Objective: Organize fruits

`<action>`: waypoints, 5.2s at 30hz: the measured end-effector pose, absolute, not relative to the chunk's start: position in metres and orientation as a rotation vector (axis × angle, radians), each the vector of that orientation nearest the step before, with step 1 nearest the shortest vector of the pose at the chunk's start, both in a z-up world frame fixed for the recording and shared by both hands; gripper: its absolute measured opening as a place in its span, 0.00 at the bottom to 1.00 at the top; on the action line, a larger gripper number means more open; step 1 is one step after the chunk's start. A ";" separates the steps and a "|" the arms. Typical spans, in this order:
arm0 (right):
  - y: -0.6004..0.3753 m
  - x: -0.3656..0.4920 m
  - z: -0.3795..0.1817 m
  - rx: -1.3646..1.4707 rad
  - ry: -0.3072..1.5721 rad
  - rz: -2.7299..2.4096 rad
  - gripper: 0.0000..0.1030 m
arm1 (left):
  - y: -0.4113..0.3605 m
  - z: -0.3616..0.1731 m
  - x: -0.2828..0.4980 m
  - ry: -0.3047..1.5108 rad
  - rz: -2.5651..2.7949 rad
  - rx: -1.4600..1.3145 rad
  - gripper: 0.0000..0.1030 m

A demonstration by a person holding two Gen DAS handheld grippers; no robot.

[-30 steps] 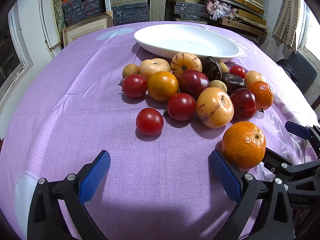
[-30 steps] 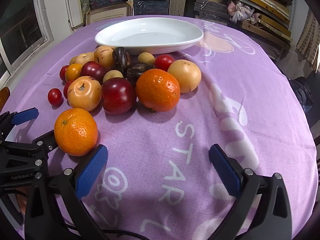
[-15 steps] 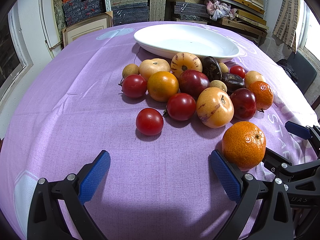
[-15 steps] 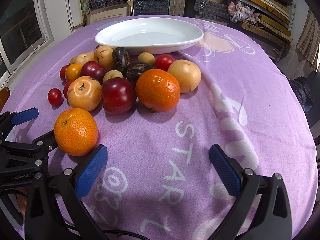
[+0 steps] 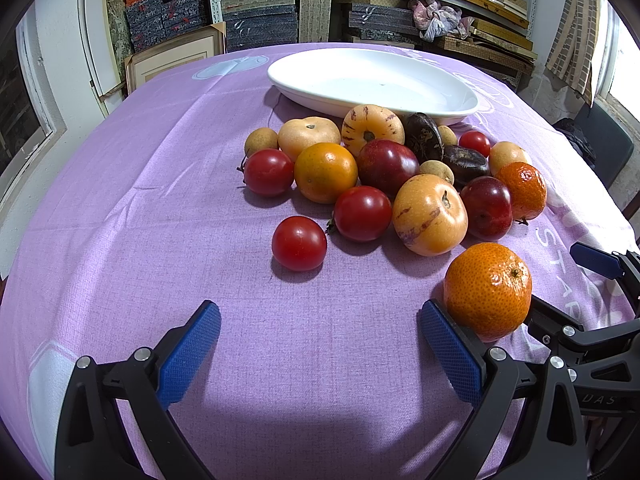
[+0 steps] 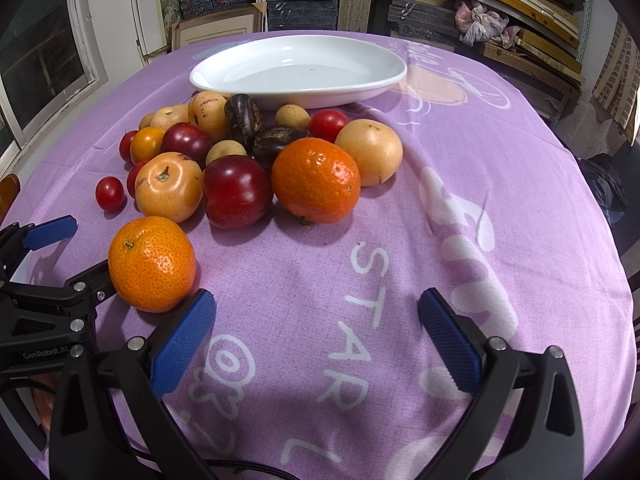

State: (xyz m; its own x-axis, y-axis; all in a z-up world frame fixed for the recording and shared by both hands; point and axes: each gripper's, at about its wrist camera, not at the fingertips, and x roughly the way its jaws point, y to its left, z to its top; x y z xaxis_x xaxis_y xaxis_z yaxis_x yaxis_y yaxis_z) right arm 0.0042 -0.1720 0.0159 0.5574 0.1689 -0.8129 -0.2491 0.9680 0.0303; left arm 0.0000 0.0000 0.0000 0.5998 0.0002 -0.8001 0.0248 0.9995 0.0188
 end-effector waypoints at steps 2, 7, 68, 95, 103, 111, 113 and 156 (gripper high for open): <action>-0.172 0.004 0.016 -0.092 0.948 0.247 0.96 | 0.000 0.000 0.000 0.927 -0.014 0.029 0.97; -0.172 0.004 0.016 -0.092 0.948 0.247 0.96 | 0.000 0.000 0.000 0.927 -0.014 0.029 0.97; -0.195 0.002 0.018 -0.265 0.921 0.577 0.96 | 0.004 -0.001 -0.003 0.927 -0.073 0.058 0.97; -0.199 0.042 0.041 -0.187 0.801 0.679 0.47 | 0.010 0.000 0.005 0.929 -0.107 0.068 0.97; -0.193 0.056 0.037 -0.184 0.817 0.735 0.44 | 0.010 0.000 0.006 0.929 -0.114 0.075 0.97; -0.189 0.057 0.033 -0.235 0.818 0.744 0.42 | 0.013 0.000 0.006 0.926 -0.168 0.102 0.97; -0.187 0.053 0.035 -0.249 0.799 0.746 0.42 | 0.013 0.000 0.007 0.926 -0.163 0.100 0.97; -0.196 0.139 0.093 -0.018 0.729 0.614 0.41 | -0.005 0.074 0.129 0.692 -0.191 -0.041 0.26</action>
